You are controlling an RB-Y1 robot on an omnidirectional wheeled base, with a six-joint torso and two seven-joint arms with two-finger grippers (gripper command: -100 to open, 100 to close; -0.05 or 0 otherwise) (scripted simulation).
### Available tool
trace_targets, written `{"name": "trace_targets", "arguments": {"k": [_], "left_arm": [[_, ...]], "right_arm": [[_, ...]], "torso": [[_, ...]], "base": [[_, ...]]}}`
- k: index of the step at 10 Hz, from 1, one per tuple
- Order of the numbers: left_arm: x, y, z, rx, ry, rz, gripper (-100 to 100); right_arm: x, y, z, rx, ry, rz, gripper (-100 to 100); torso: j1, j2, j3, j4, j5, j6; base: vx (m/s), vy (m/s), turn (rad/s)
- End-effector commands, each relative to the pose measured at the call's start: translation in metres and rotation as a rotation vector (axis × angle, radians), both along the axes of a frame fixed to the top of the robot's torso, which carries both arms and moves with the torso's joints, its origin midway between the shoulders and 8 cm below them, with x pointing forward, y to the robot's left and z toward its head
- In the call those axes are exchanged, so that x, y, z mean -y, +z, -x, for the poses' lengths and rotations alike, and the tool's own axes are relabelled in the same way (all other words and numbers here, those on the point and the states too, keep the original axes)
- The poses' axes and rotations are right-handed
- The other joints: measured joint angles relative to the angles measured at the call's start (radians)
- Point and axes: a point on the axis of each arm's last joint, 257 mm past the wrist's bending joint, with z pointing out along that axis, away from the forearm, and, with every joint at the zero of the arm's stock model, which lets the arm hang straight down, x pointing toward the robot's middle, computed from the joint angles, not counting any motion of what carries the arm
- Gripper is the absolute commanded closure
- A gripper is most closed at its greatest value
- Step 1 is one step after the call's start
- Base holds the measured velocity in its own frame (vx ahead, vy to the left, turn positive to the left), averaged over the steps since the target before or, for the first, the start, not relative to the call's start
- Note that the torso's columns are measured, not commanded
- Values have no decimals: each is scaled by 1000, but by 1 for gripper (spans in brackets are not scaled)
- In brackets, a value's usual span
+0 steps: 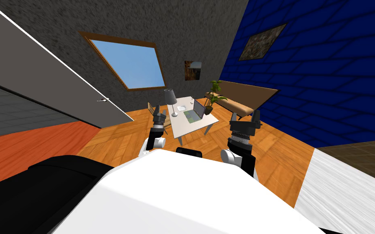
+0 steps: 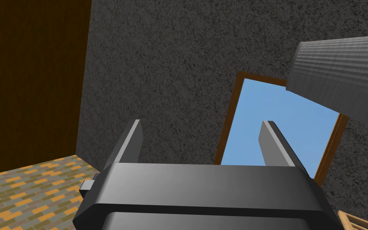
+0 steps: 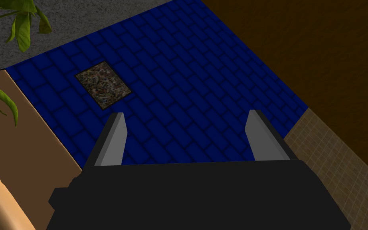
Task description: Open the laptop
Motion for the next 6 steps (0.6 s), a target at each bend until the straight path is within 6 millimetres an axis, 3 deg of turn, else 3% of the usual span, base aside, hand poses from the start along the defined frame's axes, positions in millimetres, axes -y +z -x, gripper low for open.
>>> {"name": "trace_targets", "arguments": {"k": [1,6], "left_arm": [[0,0,0,0,0,0,0],[0,0,0,0,0,0,0]], "right_arm": [[0,0,0,0,0,0,0],[0,0,0,0,0,0,0]], "torso": [[0,40,-82,41,0,0],[0,396,-792,396,0,0]], "base": [[0,0,0],[0,0,0]]}}
